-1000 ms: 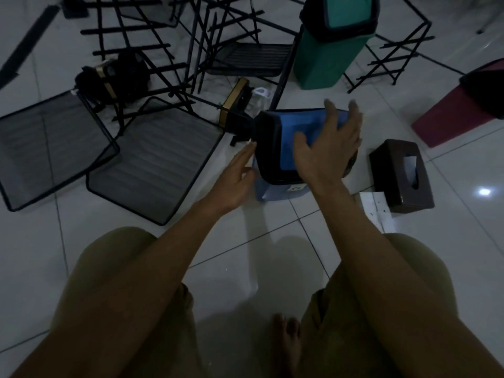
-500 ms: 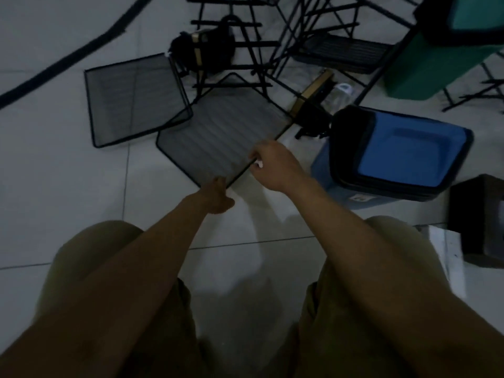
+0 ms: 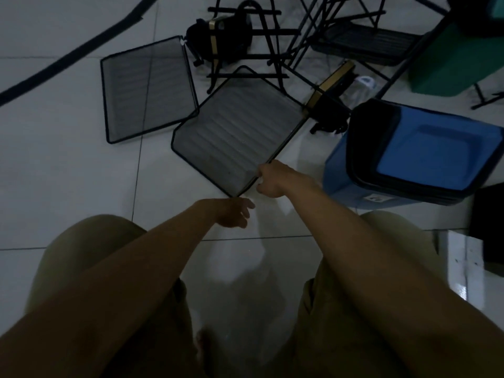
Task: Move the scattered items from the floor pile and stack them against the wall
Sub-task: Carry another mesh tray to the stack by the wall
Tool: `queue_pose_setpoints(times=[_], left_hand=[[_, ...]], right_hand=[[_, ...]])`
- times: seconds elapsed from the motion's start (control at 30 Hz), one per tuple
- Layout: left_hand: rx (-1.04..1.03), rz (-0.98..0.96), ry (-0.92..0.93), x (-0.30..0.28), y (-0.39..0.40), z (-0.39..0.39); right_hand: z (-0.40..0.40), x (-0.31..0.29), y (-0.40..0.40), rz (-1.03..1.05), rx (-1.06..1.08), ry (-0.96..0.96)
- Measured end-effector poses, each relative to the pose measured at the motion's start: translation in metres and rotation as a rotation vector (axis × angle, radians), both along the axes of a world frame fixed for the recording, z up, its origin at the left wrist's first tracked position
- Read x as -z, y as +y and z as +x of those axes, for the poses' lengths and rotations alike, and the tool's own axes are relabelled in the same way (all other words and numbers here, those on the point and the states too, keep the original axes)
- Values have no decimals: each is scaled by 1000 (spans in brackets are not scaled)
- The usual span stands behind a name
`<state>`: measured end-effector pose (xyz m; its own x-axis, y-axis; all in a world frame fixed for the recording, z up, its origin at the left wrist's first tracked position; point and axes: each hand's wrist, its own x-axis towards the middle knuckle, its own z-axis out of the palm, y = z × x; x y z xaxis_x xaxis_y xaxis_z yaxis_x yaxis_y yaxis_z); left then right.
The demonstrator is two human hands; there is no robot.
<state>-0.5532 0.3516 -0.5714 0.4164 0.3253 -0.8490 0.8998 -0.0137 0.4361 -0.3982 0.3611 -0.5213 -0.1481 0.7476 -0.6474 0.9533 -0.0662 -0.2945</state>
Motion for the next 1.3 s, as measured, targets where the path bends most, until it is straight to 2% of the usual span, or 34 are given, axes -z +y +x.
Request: queue_pose_setpoints(times=[0.1, 0.17, 0.27, 0.33, 0.43, 0.73, 0.9, 1.0, 1.1, 1.17, 1.23, 1.3], left_hand=[[-160, 387, -31, 5, 18, -7], [-265, 533, 55, 11, 25, -16], [-405, 360, 265, 15, 22, -25], [-403, 261, 234, 19, 24, -27], [-343, 297, 175, 18, 27, -28], [129, 135, 87, 32, -5, -24], [363, 257, 166, 28, -17, -15], [398, 219, 131, 28, -19, -10], [279, 179, -50, 28, -10, -9], [215, 237, -95, 24, -5, -11], [167, 381, -66, 20, 1, -13], [61, 614, -4, 16, 8, -17]], right_hand=[[-1, 0, -1, -45, 7, -21], [-1, 1, 0, -58, 20, -1], [-1, -1, 0, -83, 42, 39], [-2, -2, -1, -91, 45, 42], [-7, -2, 0, -83, 20, 34], [-25, 8, 4, -122, -1, -42], [-26, 9, -2, -108, -19, -104], [-23, 12, -5, -126, -37, -122], [-17, 13, -8, -154, -41, -163], [-14, 14, -10, -175, -44, -181], [-13, 18, -11, -187, -61, -194], [-14, 25, -12, -185, -75, -210]])
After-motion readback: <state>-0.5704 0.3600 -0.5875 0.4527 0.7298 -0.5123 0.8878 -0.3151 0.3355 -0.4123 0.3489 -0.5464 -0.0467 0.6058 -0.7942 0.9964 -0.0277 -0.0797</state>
